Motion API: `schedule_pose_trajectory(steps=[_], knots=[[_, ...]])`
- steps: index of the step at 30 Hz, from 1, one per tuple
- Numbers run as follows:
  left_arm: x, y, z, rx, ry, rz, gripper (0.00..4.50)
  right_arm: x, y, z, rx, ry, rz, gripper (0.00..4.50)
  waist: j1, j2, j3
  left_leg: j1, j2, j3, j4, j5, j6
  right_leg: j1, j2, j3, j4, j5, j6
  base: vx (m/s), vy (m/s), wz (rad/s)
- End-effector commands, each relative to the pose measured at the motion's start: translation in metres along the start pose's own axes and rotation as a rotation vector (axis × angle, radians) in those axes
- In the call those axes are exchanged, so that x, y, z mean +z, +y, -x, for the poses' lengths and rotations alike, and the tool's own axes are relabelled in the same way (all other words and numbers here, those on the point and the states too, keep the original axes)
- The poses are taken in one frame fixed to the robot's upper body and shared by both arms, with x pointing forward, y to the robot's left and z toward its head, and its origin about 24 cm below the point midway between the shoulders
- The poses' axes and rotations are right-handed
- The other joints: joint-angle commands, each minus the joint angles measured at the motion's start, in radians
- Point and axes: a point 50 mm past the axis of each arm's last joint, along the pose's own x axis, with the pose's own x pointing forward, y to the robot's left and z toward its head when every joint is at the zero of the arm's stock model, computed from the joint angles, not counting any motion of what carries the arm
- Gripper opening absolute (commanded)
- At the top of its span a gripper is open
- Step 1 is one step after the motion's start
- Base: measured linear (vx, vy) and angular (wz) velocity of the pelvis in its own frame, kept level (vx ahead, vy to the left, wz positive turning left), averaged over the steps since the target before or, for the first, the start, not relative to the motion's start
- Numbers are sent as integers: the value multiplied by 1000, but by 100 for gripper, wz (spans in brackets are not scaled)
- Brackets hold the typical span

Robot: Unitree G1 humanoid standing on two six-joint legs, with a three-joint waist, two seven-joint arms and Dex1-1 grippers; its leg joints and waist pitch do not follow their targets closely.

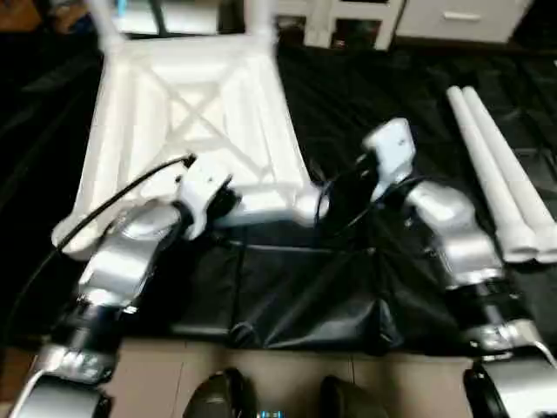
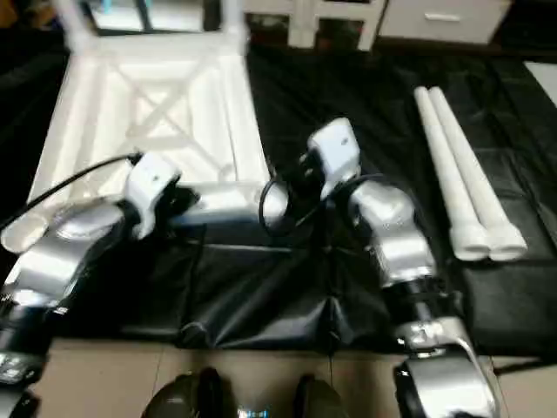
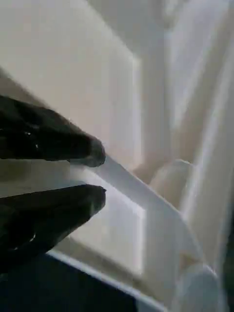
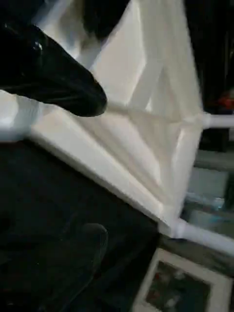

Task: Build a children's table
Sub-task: Rotate table base, then pick table leg

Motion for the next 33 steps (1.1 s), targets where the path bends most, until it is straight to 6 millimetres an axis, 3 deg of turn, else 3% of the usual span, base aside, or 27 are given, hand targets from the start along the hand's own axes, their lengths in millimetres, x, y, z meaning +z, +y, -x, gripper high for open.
schedule_pose_trajectory(steps=[1,3,7,12,13,14,15,16,17,18,19,20,21,22,25,26,29,30,32,33], knots=[[10,-1,1,-7,-46,-22,100,6,-2,10,21,-12,1,399,5,8,-86,40,67,-41,-70,-171,78,58,-44,37,-55,-14,-258,0,0,0],[15,-2,3,-29,-70,-40,100,9,-4,19,24,-9,-3,399,9,8,-87,40,70,-40,-65,-131,106,59,-44,36,-50,33,-275,0,0,0],[31,-3,14,-108,-158,-28,100,-1,-6,39,9,84,18,399,9,11,-89,41,69,-37,-63,-108,126,57,-41,33,-49,48,-301,0,0,0],[38,0,26,-164,-202,-40,100,-6,-8,48,-57,114,9,399,10,16,-84,46,71,-36,-71,-191,85,52,-43,35,-61,-77,-287,0,0,0],[40,3,28,-165,-214,-36,100,-6,-12,52,-105,127,5,399,10,18,-85,47,71,-36,-71,-198,79,52,-44,35,-61,-89,-284,0,0,0],[42,6,28,-144,-241,8,100,-8,-21,58,-223,140,-27,399,13,30,-84,49,71,-37,-73,-212,66,50,-44,36,-62,-115,-275,0,0,0],[44,7,28,-129,-260,42,100,-10,-28,63,-304,151,-53,399,9,25,-84,49,70,-34,-74,-209,50,48,-41,37,-64,-114,-276,0,0,0],[44,9,25,-75,-266,99,100,-11,-35,70,-392,145,-72,399,16,46,-91,55,68,-36,-71,-210,41,48,-41,35,-61,-110,-279,0,0,0],[44,10,20,2,-278,152,100,-12,-40,75,-460,165,-102,399,14,48,-88,57,69,-32,-71,-219,26,44,-33,35,-61,-83,-285,0,0,0],[43,9,18,55,-285,193,100,-11,-42,79,-498,182,-107,399,18,47,-89,54,66,-31,-70,-236,28,48,-36,34,-65,-92,-279,0,0,0],[42,4,16,83,-282,231,100,-9,-45,82,-554,206,-91,399,16,54,-91,50,65,-32,-69,-235,29,53,-36,34,-63,-91,-273,0,0,0],[41,1,15,90,-279,251,100,-7,-47,84,-588,224,-77,399,14,46,-93,44,63,-34,-68,-210,36,57,-36,33,-64,-81,-266,0,0,0],[41,-11,12,61,-253,269,100,-2,-49,87,-581,245,-98,399,16,64,-96,42,61,-35,-63,-182,52,61,-40,34,-60,-72,-260,0,0,0],[45,-19,10,29,-272,281,100,0,-53,90,-564,263,-138,399,14,58,-96,42,62,-35,-65,-177,63,61,-39,33,-65,-70,-257,0,0,0],[52,-30,8,-16,-311,300,103,1,-58,94,-563,281,-183,434,13,58,-100,35,59,-34,-55,-126,111,64,-41,32,-63,-34,-265,0,0,0],[55,-38,6,-47,-327,301,103,0,-64,96,-571,321,-188,439,13,77,-101,37,60,-35,-51,-117,120,62,-41,29,-62,-34,-266,0,0,0],[58,-61,0,-146,-332,258,103,-6,-79,103,-624,494,-120,445,5,53,-103,33,56,-34,-49,-105,135,67,-36,26,-67,-39,-268,0,0,0],[58,-65,0,-163,-329,245,103,-7,-82,105,-642,527,-110,445,7,60,-103,33,57,-34,-47,-98,141,66,-40,27,-66,-55,-267,0,0,0],[59,-70,2,-207,-333,243,103,-7,-86,106,-652,567,-99,445,4,57,-104,32,57,-35,-45,-96,146,68,-39,26,-64,-67,-263,0,0,0],[62,-76,6,-273,-339,253,103,-6,-93,109,-657,613,-98,445,1,50,-104,33,58,-33,-45,-99,146,66,-39,26,-67,-76,-263,0,0,0]])
